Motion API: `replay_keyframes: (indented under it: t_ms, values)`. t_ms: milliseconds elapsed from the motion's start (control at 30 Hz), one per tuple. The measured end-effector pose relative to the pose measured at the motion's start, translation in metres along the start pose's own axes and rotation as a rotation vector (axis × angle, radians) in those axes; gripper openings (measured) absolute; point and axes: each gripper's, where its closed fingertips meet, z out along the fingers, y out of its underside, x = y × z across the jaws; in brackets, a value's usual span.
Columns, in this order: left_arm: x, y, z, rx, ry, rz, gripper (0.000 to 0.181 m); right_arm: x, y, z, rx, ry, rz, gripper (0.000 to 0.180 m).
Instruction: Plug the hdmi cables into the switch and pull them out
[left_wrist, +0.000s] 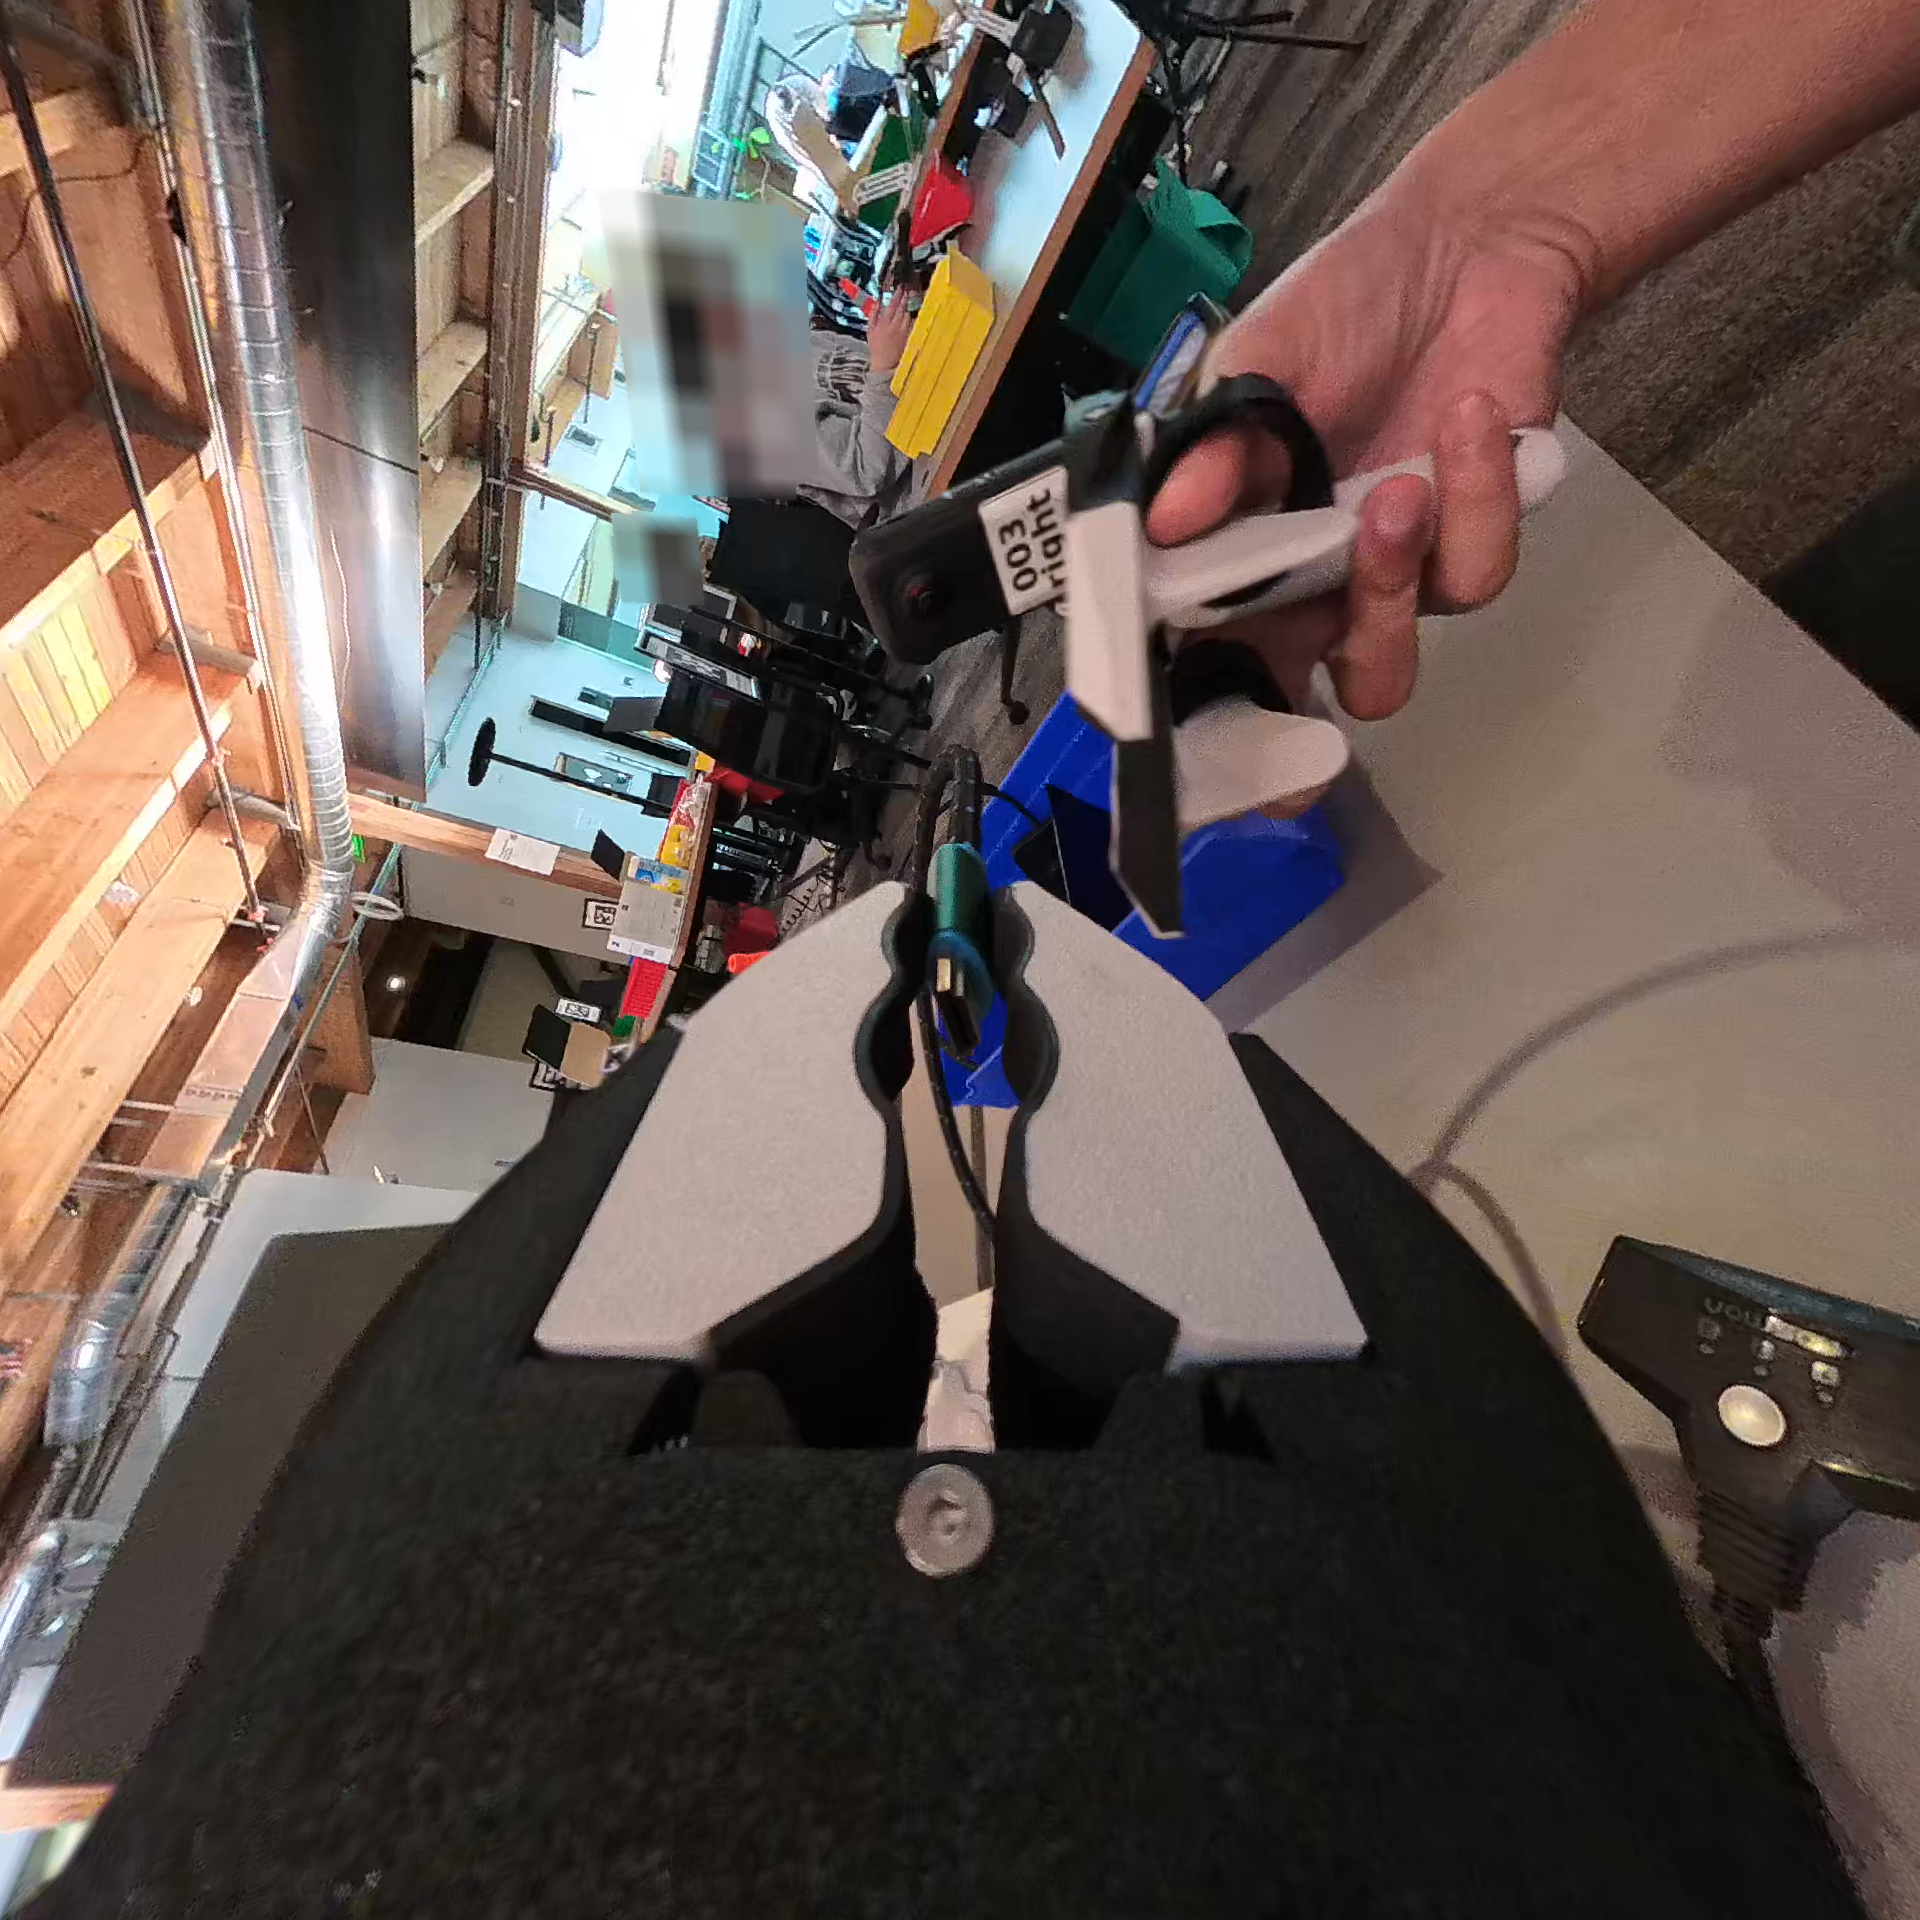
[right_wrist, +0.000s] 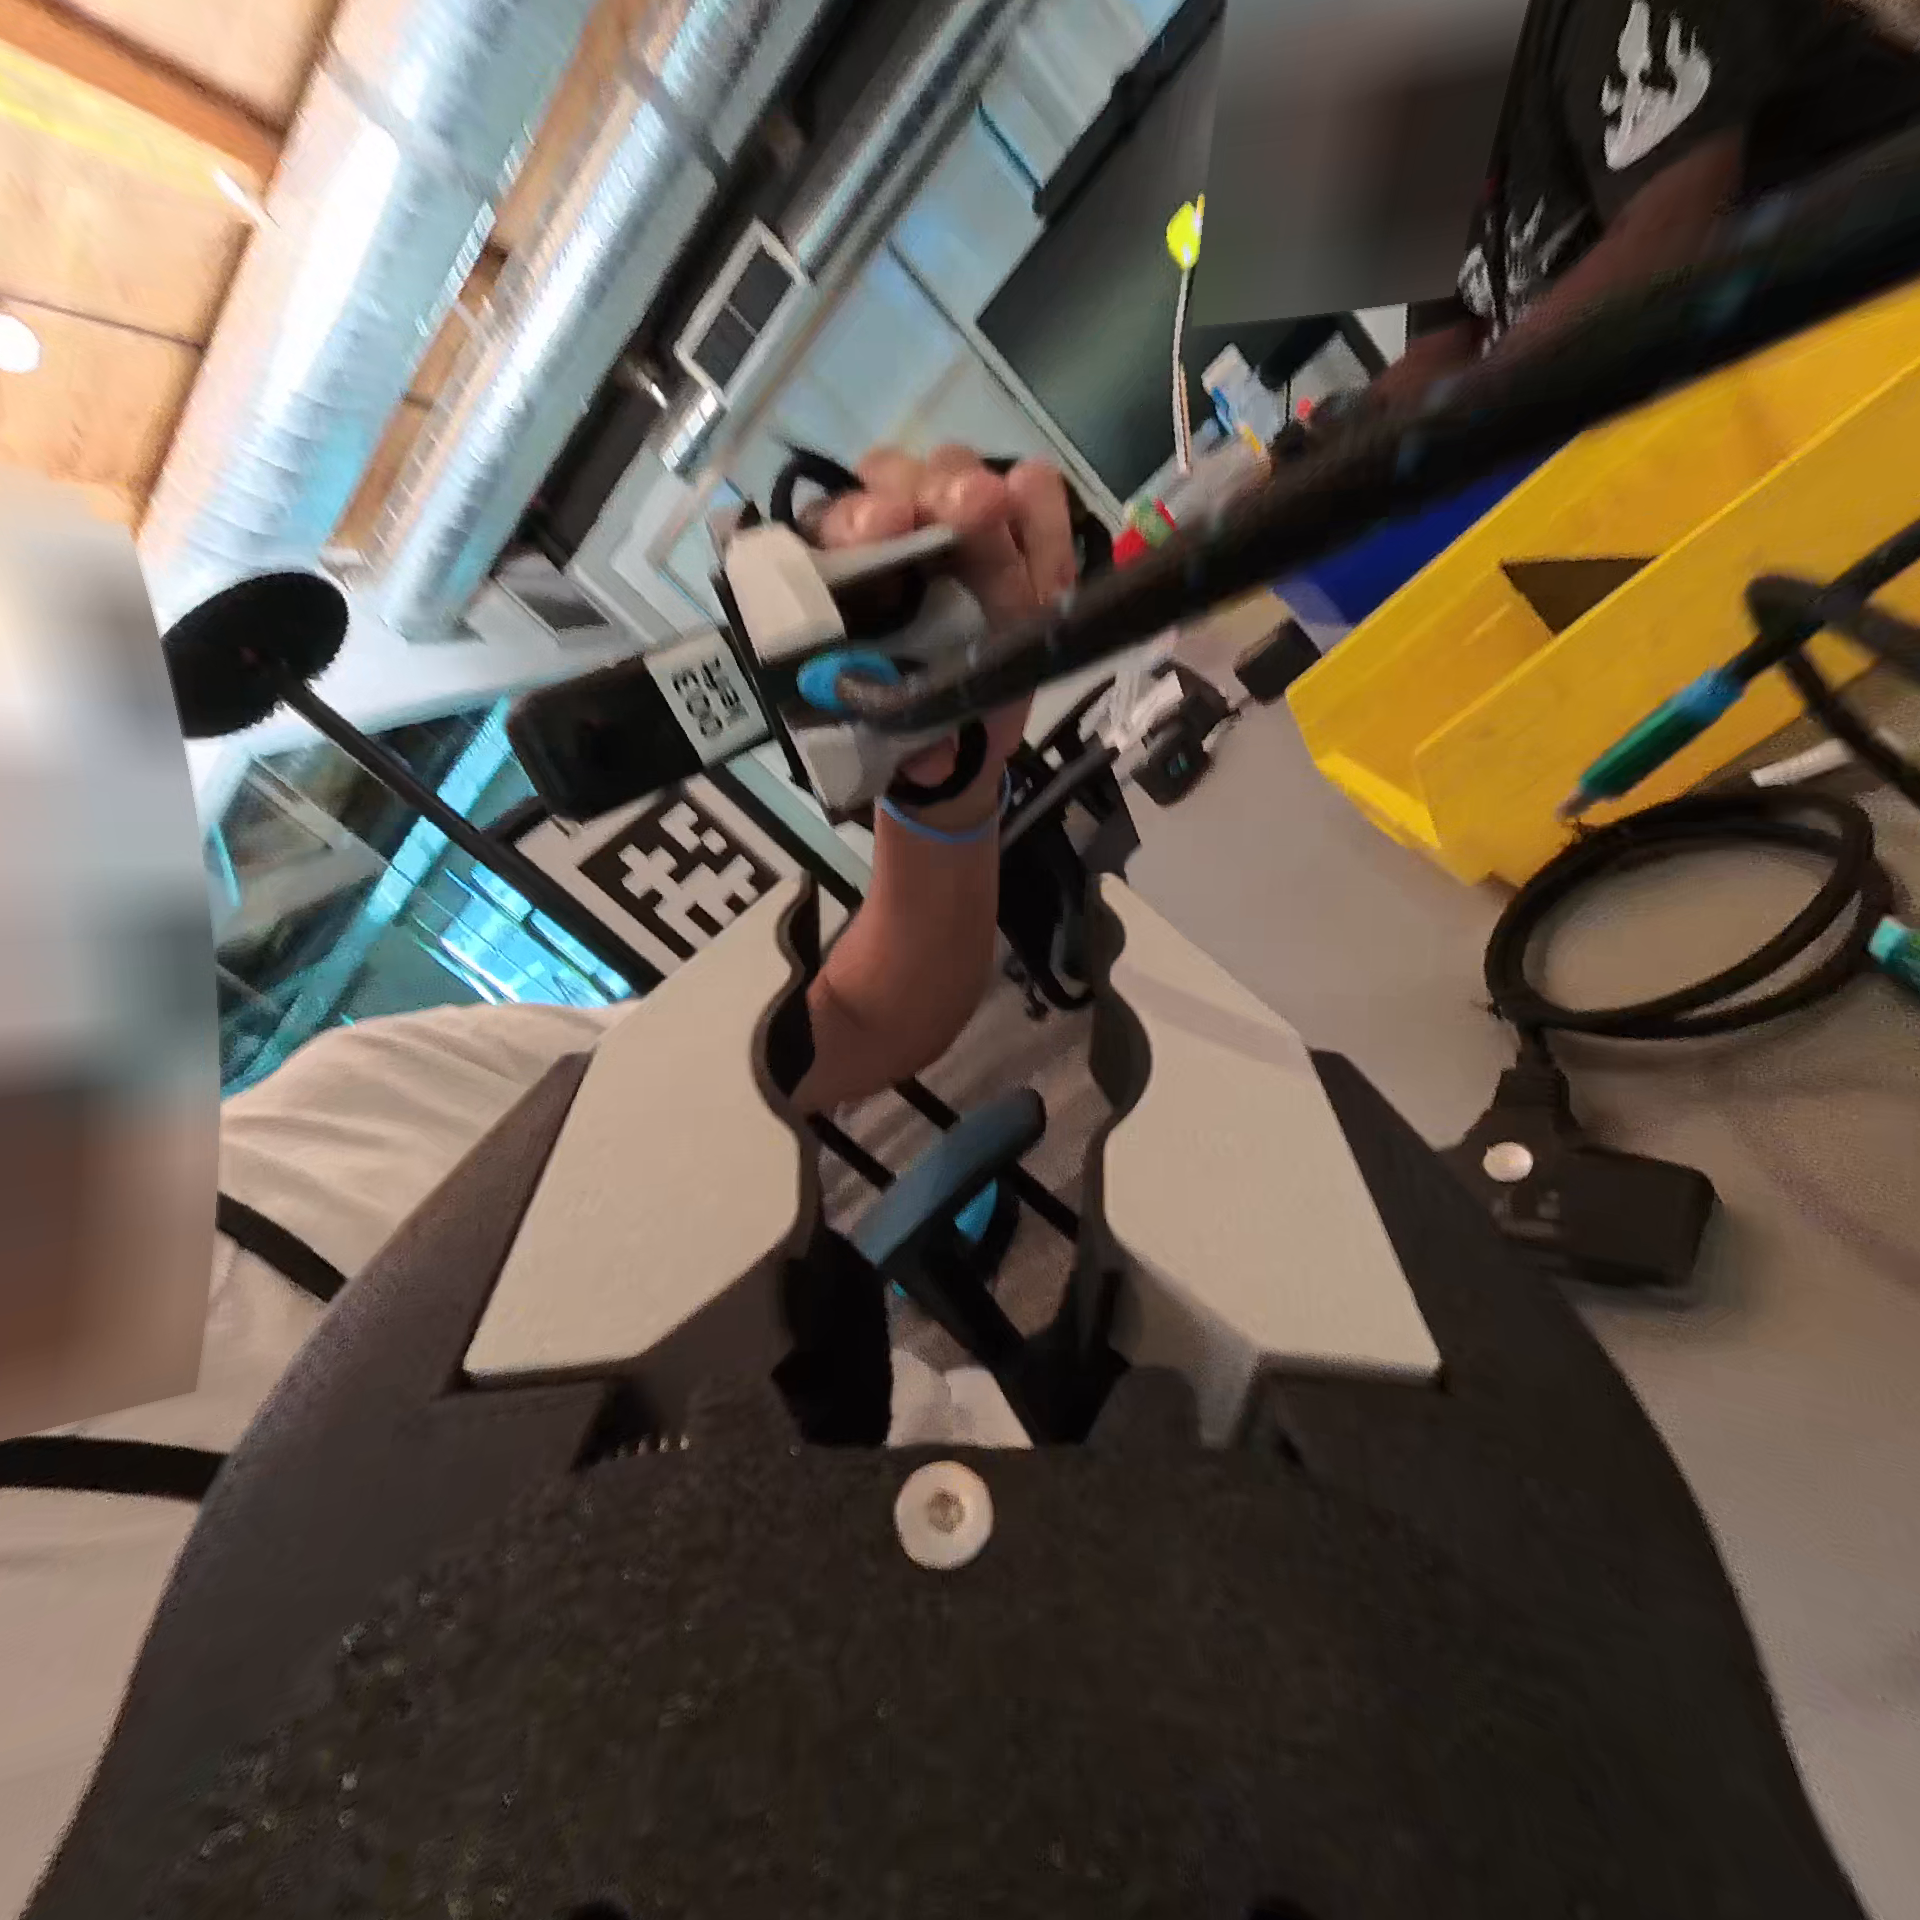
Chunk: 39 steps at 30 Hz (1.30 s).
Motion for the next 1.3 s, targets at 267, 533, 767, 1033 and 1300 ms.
replay_keyframes:
  t_ms: [267,533,767,1033,1300]
  values:
    - [0.023,-0.007,0.012,0.025,0.019,0.104,0.012,-0.012,0.003,0.007,0.006,-0.082,-0.055,0.047]
    - [0.032,-0.003,0.013,0.043,0.023,0.09,0.012,-0.009,-0.005,-0.005,0.046,-0.12,-0.024,0.017]
    - [0.04,0.015,0.015,0.025,0.011,0.034,0.012,0.008,0.003,-0.001,-0.003,-0.025,-0.049,0.006]
    - [0.05,0.046,0.012,-0.101,-0.062,-0.116,0.012,0.031,0.002,-0.001,-0.057,0.197,-0.258,0.006]
    - [0.12,0.086,-0.024,-0.066,-0.2,-0.985,0.017,0.016,-0.027,-0.025,0.051,0.296,-0.536,0.006]
